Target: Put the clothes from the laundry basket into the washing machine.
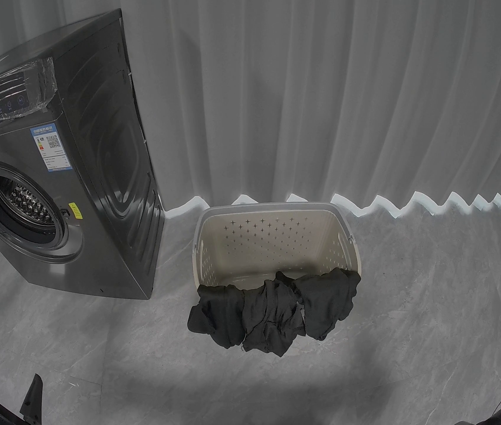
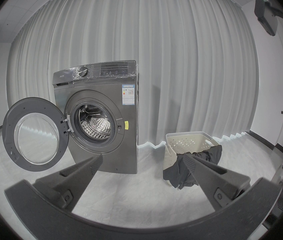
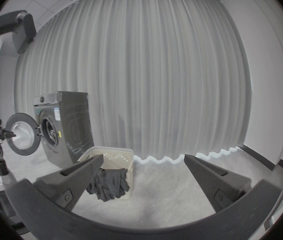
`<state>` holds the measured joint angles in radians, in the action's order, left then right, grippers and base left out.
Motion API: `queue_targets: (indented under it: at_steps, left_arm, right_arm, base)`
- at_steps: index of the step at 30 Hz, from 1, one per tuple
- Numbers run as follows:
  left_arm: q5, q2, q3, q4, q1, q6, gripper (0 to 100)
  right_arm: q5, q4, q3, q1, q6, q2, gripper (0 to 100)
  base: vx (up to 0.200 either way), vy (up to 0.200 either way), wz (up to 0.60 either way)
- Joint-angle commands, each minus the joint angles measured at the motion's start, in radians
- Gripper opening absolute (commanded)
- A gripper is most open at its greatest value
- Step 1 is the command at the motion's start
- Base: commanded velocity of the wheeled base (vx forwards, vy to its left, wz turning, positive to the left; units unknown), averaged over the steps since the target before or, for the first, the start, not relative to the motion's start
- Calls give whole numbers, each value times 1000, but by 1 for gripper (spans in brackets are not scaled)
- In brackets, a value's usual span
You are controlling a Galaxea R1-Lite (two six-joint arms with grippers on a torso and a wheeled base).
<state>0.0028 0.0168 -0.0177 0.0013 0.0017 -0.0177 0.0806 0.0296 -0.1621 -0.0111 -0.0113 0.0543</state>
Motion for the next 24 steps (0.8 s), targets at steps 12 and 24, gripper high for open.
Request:
queue_targets:
  at_steps: [12,24]
  left_arm:
    - [0,-17,16,0,0,-1,100]
    - [0,-17,16,0,0,-1,100]
  right_arm:
    - [383,56,-91,-73,-95,673,100]
    - [375,345,-100,-210,-62,1112,100]
  base:
    - [0,0,0]
    - [0,0,0]
